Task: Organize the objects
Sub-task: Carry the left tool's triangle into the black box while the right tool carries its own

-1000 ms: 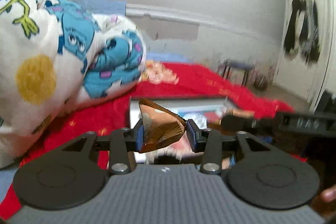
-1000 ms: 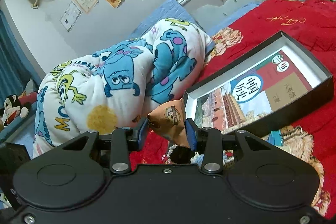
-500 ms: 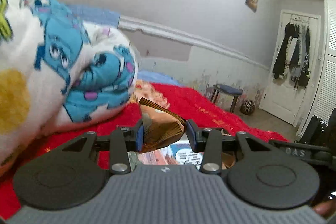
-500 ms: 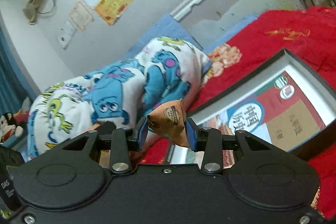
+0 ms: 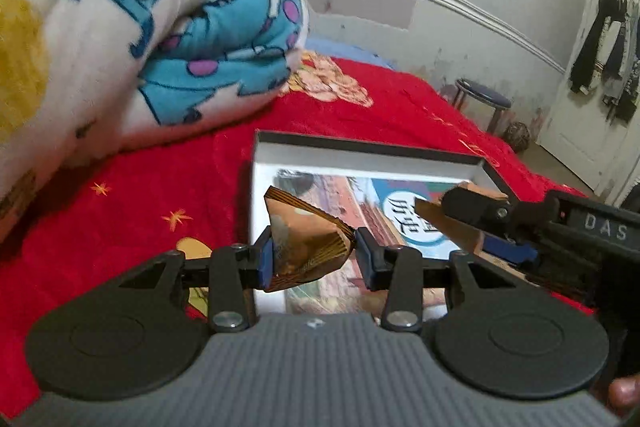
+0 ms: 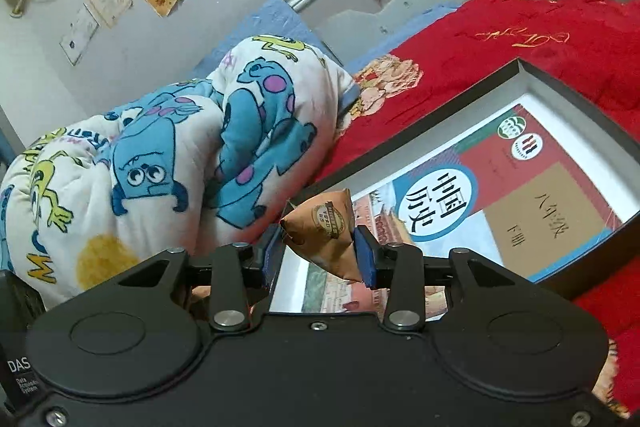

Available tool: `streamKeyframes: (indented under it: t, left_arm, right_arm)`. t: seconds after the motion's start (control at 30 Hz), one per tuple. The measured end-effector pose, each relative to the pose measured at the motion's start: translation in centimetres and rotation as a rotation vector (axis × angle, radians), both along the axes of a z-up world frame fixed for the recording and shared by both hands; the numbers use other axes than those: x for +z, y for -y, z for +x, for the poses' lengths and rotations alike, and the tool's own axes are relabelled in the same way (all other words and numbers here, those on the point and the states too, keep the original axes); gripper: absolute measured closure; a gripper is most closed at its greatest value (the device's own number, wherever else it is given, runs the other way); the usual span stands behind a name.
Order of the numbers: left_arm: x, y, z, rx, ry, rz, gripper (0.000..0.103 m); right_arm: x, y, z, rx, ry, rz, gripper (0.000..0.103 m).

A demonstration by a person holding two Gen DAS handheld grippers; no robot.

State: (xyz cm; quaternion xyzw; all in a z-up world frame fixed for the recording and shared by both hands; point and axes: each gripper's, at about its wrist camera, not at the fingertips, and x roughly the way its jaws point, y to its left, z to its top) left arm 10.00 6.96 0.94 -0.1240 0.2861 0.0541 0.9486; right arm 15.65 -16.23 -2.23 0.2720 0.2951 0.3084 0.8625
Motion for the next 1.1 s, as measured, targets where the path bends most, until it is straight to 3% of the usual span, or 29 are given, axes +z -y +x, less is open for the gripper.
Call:
streamKeyframes:
  t: [0.43,0.53,1.1]
  left_arm:
    - [-1.8,1.1,1.0,-0.043,-0.122,0.002,0.058]
    - [-2.2,1.5,1.2,-0.041,-0.172,0.034,0.058]
    - [-2.4,1.9,1.2,-0.035,-0.178,0.067,0.057]
  right_arm:
    - [-1.6,-0.8,0.1,0.020,-0.059,-0.052,0.064]
    - [-1.6,-1.1,0.0,0.033,-0.064,-0.061,0.064]
    - [-2.2,-2.4,-0.3,0.080,-0.096,-0.093,0.064]
